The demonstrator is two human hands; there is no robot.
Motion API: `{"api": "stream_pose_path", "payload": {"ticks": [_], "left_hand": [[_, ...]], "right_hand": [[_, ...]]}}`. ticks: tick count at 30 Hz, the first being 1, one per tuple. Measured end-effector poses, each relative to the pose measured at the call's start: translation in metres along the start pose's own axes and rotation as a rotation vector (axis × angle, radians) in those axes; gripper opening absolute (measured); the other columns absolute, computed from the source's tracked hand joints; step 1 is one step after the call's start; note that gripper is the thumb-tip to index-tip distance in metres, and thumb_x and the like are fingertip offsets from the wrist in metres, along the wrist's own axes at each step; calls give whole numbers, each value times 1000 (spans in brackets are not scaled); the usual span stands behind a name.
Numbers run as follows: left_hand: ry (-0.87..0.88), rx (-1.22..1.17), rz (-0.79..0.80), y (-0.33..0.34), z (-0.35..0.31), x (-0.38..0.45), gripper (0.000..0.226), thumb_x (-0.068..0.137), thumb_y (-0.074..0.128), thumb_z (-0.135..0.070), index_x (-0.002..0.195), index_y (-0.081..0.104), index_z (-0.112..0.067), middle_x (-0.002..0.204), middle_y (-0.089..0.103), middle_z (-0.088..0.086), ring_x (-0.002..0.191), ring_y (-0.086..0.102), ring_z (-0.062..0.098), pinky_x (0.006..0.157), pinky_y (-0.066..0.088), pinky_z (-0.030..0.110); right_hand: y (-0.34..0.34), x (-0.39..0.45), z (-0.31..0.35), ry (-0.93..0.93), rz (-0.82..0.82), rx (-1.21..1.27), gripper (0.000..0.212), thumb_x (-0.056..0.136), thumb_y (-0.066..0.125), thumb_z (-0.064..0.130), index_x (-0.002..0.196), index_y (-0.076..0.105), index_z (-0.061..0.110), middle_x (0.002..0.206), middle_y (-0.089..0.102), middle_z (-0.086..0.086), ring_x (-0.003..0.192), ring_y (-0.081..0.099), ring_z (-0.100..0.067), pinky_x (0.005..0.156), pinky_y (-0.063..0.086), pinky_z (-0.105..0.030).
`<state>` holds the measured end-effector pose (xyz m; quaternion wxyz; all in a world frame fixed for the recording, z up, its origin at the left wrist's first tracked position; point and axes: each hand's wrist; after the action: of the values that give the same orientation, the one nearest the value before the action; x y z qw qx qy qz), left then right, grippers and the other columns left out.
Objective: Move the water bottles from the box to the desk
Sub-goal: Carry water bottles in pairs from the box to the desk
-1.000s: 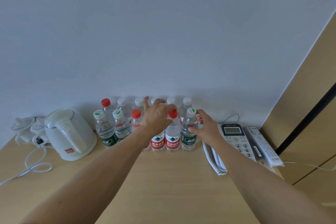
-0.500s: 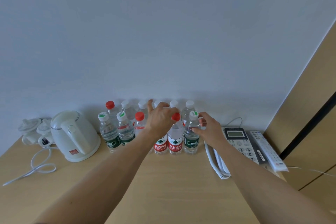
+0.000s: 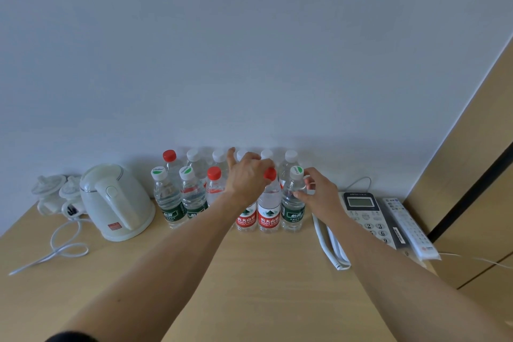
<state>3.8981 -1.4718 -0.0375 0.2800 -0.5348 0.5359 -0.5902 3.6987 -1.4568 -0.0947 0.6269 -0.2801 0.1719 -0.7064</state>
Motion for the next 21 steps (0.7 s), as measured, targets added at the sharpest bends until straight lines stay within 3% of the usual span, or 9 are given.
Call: {"api": "stream_pose_path", "payload": {"ticks": [3, 7, 12, 18, 21], "left_hand": [[4, 0, -6, 1, 1, -1, 21, 93, 66, -31, 113, 69, -29, 112, 70, -2, 129, 51, 16, 117, 1, 58], [-18, 20, 72, 0, 1, 0, 45, 86, 72, -46, 128, 63, -31, 123, 66, -1, 134, 46, 14, 118, 2, 59], [-13, -2, 21, 2, -3, 2, 32, 86, 76, -36, 116, 70, -27, 117, 68, 0, 130, 49, 13, 117, -4, 52], [-14, 0, 20, 2, -3, 1, 30, 88, 74, -36, 117, 70, -27, 117, 68, -1, 129, 49, 13, 118, -1, 52], [-17, 19, 14, 3, -2, 1, 30, 89, 73, -37, 117, 69, -27, 117, 68, -2, 130, 47, 13, 116, 2, 51]], "right_hand": [[2, 0, -1, 1, -15, 0, 43, 78, 82, 15, 111, 58, 28, 98, 64, 6, 94, 61, -15, 81, 48, -30], [2, 1, -3, 4, -5, 2, 44, 78, 82, 17, 112, 57, 30, 99, 65, 4, 94, 62, -16, 79, 47, -29], [-1, 1, -3, 2, 4, 15, 45, 77, 83, 17, 105, 54, 36, 97, 65, 4, 93, 62, -17, 71, 42, -20], [-1, 0, -3, 6, 4, 15, 44, 77, 83, 17, 111, 58, 28, 99, 66, 3, 94, 63, -18, 79, 48, -29], [0, 0, -2, 15, 1, 29, 44, 77, 83, 16, 108, 57, 31, 98, 65, 4, 93, 63, -17, 76, 47, -24]]}}
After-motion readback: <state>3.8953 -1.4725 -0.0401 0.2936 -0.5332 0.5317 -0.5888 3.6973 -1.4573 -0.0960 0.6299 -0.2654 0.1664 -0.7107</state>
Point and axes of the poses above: each hand's wrist, its own x-axis towards the middle knuckle, its own y-axis out of the palm, z = x × y
